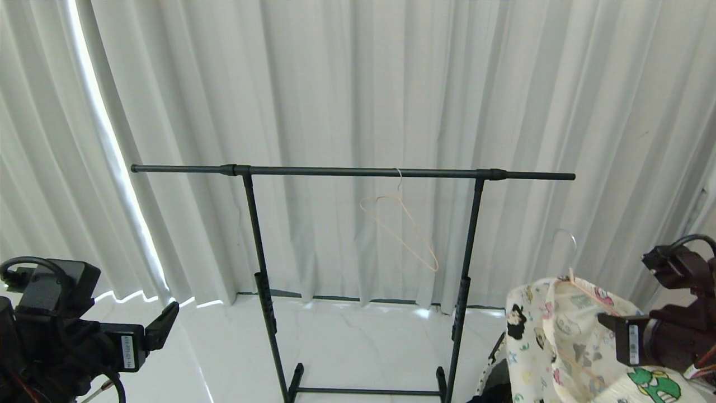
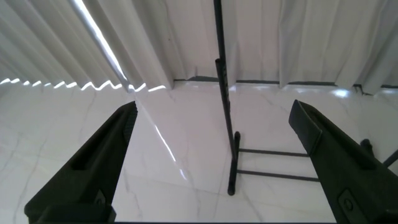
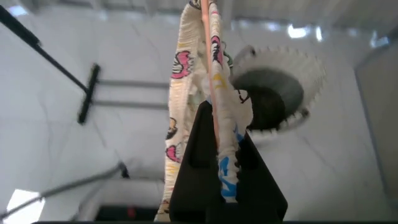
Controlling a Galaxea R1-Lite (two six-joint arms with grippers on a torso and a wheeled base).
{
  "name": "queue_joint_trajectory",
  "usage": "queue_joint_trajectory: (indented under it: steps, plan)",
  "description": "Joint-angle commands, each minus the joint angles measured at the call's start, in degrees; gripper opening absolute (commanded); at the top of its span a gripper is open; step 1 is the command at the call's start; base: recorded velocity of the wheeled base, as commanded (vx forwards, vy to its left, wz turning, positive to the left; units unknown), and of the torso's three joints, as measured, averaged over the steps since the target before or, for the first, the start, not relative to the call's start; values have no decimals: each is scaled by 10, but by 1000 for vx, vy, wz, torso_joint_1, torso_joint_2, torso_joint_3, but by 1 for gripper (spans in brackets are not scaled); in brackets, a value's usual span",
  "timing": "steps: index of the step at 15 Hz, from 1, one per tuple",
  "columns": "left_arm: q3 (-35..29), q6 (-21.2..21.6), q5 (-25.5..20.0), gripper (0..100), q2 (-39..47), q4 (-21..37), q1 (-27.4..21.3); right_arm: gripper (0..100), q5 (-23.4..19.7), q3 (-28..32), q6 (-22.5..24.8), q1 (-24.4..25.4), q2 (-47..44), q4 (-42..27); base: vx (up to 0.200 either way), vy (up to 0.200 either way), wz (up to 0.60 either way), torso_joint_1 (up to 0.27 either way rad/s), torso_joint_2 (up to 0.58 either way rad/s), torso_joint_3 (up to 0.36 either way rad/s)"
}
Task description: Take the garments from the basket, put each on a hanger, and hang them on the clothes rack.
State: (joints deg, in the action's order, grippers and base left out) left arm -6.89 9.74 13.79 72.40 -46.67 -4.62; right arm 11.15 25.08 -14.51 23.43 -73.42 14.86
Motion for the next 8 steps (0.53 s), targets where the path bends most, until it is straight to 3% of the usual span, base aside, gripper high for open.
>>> queue_joint_trajectory:
  steps: [1, 3, 6, 8]
  plan:
    - [0, 5, 1, 100, 1, 0, 0, 0, -23, 26, 7, 17, -33, 25, 0, 0, 0, 0, 0, 0]
    - [1, 6, 0, 100, 1, 0, 0, 0, -55, 30, 33, 21, -40, 53, 0, 0, 0, 0, 0, 0]
    - [8, 6, 1, 100, 0, 0, 0, 0, -60, 30, 42, 26, -66, 137, 0, 0, 0, 0, 0, 0]
    - [11, 6, 0, 100, -8, 0, 0, 0, -61, 30, 44, 27, -68, 141, 0, 0, 0, 0, 0, 0]
